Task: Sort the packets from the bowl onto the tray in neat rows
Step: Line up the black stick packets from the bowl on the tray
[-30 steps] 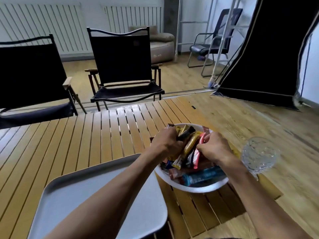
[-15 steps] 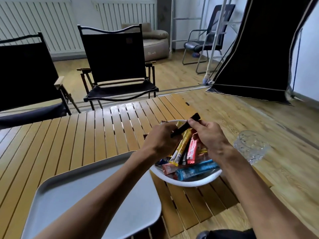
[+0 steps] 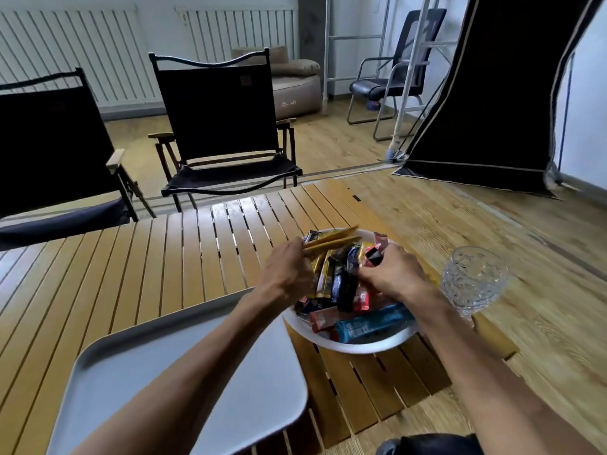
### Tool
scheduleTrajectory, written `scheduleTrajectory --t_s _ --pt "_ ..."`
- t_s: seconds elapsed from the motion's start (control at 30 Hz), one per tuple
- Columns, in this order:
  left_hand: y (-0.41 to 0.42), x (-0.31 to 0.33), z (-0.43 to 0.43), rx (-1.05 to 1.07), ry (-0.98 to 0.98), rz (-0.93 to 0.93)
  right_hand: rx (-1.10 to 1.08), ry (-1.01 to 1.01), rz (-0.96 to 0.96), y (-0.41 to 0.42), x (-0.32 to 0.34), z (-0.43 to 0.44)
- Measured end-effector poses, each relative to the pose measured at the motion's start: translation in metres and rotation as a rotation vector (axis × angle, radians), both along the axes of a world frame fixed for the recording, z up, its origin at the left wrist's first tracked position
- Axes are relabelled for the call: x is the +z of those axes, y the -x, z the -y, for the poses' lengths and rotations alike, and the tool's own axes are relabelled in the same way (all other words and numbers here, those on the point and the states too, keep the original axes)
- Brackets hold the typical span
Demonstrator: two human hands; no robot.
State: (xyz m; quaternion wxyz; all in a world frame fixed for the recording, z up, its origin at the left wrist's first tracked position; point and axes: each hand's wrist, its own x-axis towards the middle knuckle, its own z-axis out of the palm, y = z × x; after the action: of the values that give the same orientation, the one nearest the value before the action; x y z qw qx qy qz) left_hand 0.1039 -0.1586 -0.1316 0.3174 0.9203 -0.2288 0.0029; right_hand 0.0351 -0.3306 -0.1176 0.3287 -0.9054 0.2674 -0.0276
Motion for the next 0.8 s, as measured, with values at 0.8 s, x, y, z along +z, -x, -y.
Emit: scheduleTrajectory --t_s 0.8 --pt "0.02 0.008 -0.045 0.126 0.298 -0.119 -0.075 0.178 0.018 -0.012 0.008 -0.019"
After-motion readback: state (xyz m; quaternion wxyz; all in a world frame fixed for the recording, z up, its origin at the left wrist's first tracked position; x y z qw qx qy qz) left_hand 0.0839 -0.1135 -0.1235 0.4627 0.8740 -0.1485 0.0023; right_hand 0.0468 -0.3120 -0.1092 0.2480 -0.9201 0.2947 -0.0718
